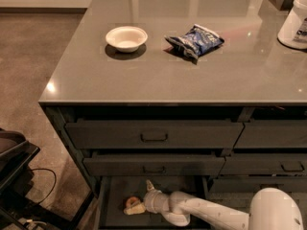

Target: Pick apple from bottom drawer and place on counter

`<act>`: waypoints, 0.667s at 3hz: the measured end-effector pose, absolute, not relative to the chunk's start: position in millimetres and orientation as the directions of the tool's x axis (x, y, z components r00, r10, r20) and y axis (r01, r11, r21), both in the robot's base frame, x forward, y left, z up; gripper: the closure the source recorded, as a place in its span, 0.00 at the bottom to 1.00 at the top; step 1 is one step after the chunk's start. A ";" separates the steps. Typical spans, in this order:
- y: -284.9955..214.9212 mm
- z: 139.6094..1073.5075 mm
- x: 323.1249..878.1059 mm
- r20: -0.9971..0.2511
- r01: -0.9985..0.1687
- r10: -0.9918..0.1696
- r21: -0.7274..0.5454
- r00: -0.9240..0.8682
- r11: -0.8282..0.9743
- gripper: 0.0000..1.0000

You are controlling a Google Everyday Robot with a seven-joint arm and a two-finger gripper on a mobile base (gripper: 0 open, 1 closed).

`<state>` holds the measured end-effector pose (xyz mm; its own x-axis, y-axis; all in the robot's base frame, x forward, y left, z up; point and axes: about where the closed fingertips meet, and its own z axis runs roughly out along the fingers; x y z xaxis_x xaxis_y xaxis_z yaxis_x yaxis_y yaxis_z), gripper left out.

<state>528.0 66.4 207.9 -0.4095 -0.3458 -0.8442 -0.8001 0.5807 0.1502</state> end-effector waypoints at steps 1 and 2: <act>71.6 204.3 526.0 -0.847 -0.799 -0.332 0.166 -0.416 0.578 0.00; 90.7 189.8 519.8 -0.860 -0.810 -0.307 0.184 -0.407 0.557 0.00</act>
Offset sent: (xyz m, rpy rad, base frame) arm -0.0096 0.0241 -0.0256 0.0705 0.0183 0.0298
